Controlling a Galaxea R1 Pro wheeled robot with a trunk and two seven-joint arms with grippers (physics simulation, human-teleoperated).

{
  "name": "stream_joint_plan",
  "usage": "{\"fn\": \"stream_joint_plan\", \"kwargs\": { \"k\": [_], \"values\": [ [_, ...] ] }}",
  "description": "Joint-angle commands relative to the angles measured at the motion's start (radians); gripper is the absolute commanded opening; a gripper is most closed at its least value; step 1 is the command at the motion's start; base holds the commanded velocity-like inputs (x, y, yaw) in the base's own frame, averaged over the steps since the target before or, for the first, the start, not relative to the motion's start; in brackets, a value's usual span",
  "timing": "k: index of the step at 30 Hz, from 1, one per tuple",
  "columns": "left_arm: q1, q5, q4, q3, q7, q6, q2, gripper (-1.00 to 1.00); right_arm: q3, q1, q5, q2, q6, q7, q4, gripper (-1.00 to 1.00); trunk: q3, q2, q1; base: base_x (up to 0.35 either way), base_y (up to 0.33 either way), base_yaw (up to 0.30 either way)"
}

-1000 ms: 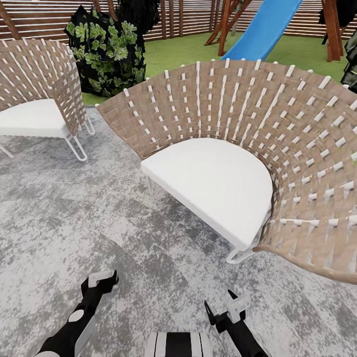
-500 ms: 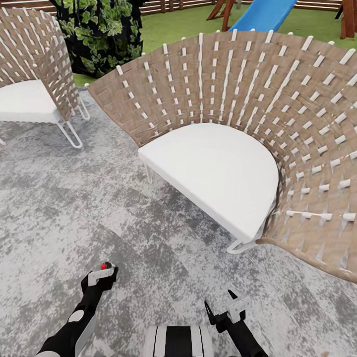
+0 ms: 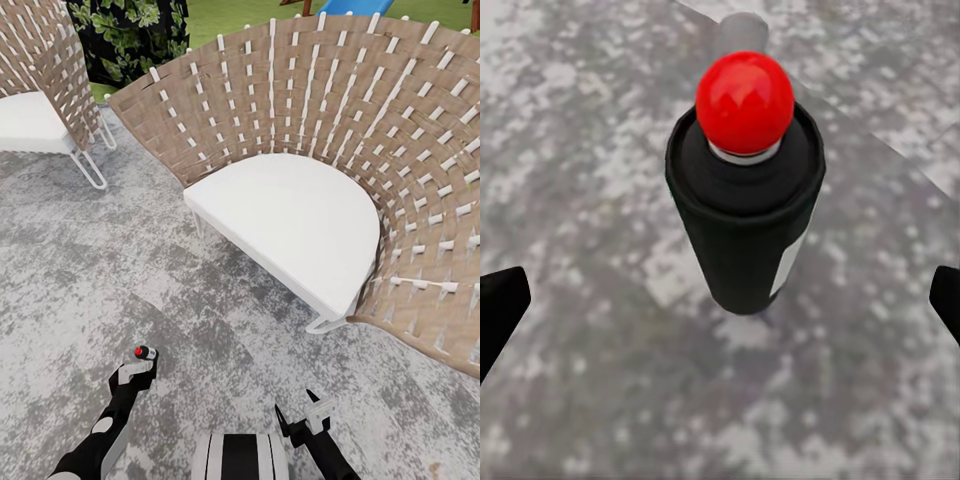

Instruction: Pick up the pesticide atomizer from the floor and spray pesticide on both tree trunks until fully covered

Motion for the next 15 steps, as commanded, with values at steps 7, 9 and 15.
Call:
{"fn": "stream_joint_plan", "kwargs": {
  "k": [7, 9, 15],
  "values": [
    [0.002, -0.001, 0.000, -0.003, 0.000, -0.001, 0.000, 1.00, 0.000, 0.000, 0.000, 0.000, 0.000, 0.000, 0.000, 1.00, 0.000, 0.000, 0.000, 0.056, 0.000, 0.000],
    [0.002, -0.001, 0.002, -0.003, 0.000, -0.002, 0.000, 1.00, 0.000, 0.000, 0.000, 0.000, 0.000, 0.000, 0.000, 1.00, 0.000, 0.000, 0.000, 0.044, 0.000, 0.000],
    [0.002, -0.001, 0.005, -0.003, 0.000, -0.001, 0.000, 1.00, 0.000, 0.000, 0.000, 0.000, 0.000, 0.000, 0.000, 1.00, 0.000, 0.000, 0.000, 0.027, 0.000, 0.000]
  ]
}}
